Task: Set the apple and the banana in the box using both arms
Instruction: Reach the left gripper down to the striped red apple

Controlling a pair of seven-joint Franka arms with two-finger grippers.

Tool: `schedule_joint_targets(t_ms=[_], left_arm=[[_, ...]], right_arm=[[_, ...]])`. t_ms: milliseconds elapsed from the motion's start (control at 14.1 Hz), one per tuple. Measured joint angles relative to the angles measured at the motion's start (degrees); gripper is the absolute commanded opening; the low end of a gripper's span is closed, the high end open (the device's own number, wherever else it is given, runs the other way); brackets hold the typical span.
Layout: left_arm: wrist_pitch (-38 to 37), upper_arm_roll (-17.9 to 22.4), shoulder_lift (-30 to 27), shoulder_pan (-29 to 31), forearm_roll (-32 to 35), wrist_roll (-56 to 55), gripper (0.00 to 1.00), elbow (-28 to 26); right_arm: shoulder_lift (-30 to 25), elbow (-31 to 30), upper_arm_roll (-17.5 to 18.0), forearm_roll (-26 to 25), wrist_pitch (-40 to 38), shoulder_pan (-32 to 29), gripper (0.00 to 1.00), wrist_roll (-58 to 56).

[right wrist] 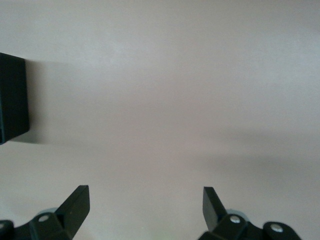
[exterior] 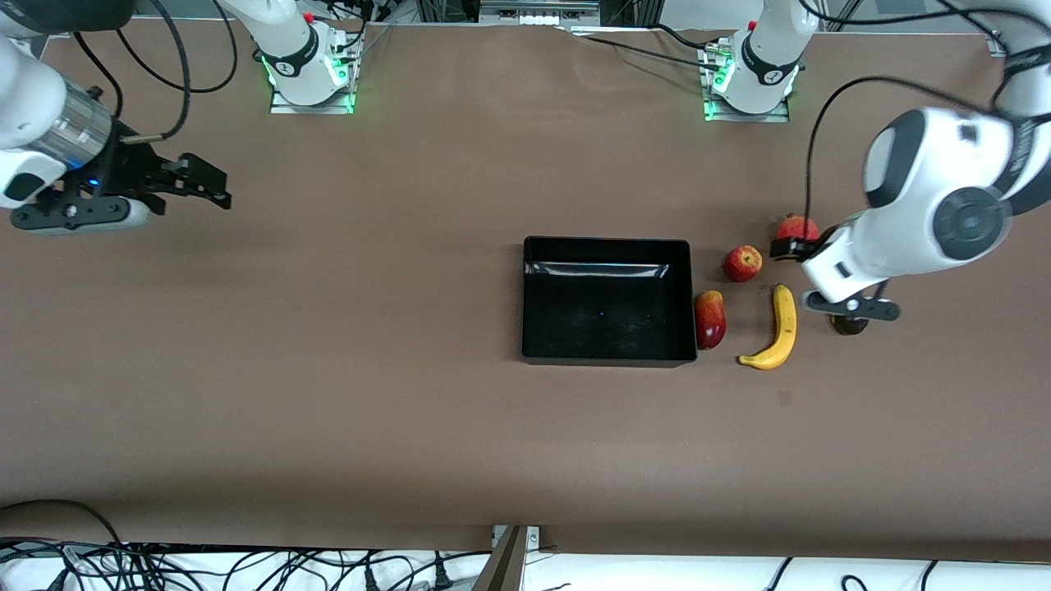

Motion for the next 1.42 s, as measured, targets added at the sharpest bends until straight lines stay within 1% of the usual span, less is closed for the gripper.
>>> schedule_joint_targets(t_ms=[142, 213, 355, 498, 640, 853, 924, 995, 1066, 1280, 1422], left_arm=[[7.8, -0.6, 0.2, 0.0, 0.0, -1.0, 1.0, -6.8], [12.3, -0.8, 0.1, -0.1, 0.0, -1.1, 1.0, -10.7], [20.9, -1.4, 0.2, -0.1, 0.1, -1.3, 1.0, -17.1], [27.2, -2.1, 0.5, -0.4, 2.7, -1.5, 1.0, -21.4], [31.4, -2.1, 1.2, -0.5, 5.0, -1.9, 1.0, -24.2], [37.2, -2.1, 3.0, -0.4, 6.2, -1.9, 1.0, -27.2], [39.0, -2.1, 3.4, -0.3, 6.8, -1.9, 0.66, -28.5], [39.7, -2.0, 3.7, -0.1, 7.1, -1.9, 0.3, -29.6], [39.6, -2.0, 3.7, 0.1, 7.3, -1.9, 0.15, -30.3], [36.9, -2.0, 3.6, 0.3, 7.6, -1.9, 0.14, -29.8], [31.6, -2.2, 3.2, 0.3, 7.6, -2.0, 0.15, -26.7]], right_arm=[[-0.6, -0.7, 5.2, -0.5, 0.1, -6.0, 1.0, -0.9], [-0.6, -0.8, 6.7, -0.8, 0.1, -7.7, 1.0, -1.2], [-0.6, -0.8, 7.5, -1.7, 0.4, -8.4, 1.0, -1.3], [-0.6, -0.8, 7.7, -2.6, 0.8, -8.5, 1.0, -1.3], [-0.6, -0.7, 7.9, -3.7, 1.2, -8.5, 1.0, -1.3], [-0.8, 0.3, 8.1, -5.1, 1.3, -8.5, 1.0, -1.3], [-0.9, 0.8, 8.1, -5.4, 1.3, -8.5, 1.0, -1.3], [-1.0, 1.2, 8.1, -5.5, 1.3, -8.5, 1.0, -1.3], [-1.0, 1.4, 8.1, -5.6, 1.3, -8.5, 1.0, -1.3], [-0.9, 1.4, 8.2, -5.6, 1.3, -8.6, 1.0, -1.3], [-0.9, 1.4, 8.2, -5.6, 1.4, -8.6, 1.0, -1.3]])
